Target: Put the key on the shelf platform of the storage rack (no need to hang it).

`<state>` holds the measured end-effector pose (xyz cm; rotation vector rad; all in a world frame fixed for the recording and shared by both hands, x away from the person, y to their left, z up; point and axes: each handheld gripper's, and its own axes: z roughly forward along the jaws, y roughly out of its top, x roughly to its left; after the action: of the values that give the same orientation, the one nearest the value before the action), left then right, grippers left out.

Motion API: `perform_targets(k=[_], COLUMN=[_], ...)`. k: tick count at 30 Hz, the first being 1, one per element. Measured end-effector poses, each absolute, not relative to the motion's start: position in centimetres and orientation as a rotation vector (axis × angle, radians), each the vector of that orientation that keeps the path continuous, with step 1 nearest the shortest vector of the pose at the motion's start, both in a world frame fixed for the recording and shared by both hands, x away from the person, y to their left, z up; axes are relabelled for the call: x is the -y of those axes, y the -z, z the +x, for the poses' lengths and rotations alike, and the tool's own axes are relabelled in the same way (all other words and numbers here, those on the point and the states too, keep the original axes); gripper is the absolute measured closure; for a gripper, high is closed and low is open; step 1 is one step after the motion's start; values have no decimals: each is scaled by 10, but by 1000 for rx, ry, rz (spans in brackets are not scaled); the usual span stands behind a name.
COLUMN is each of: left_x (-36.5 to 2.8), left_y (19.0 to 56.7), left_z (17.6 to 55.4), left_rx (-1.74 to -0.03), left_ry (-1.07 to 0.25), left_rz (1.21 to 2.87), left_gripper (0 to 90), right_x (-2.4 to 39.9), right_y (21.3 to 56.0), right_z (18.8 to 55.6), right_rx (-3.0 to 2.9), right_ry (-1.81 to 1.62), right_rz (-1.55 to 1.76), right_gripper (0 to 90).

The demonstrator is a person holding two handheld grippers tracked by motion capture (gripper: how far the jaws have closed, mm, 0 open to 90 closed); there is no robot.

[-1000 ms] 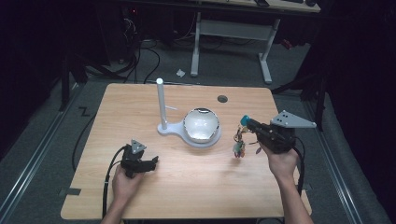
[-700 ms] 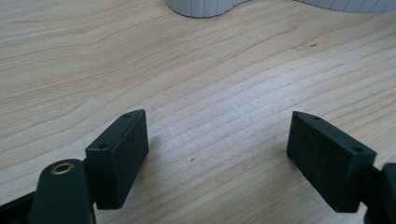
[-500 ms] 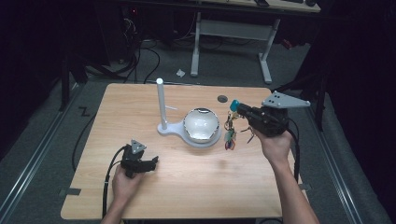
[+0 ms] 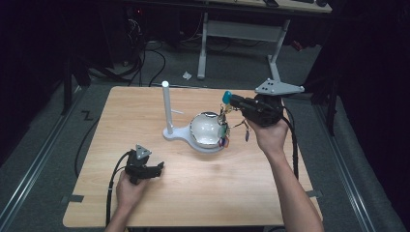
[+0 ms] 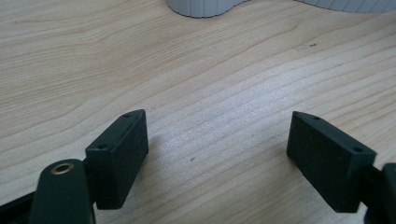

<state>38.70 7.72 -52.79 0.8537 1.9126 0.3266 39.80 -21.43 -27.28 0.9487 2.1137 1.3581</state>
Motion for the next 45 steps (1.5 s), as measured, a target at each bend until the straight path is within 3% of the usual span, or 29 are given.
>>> perform_targets(k=[45], left_x=[-77], left_y=[528], left_z=[387], left_rx=[-1912], left_ry=[-327], left_rz=[856], left_gripper=[210], right_x=[151], right_y=[311], right_z=[460], right_rx=[-2178], right_ry=[-1373], right_rz=[992], right_gripper=[866])
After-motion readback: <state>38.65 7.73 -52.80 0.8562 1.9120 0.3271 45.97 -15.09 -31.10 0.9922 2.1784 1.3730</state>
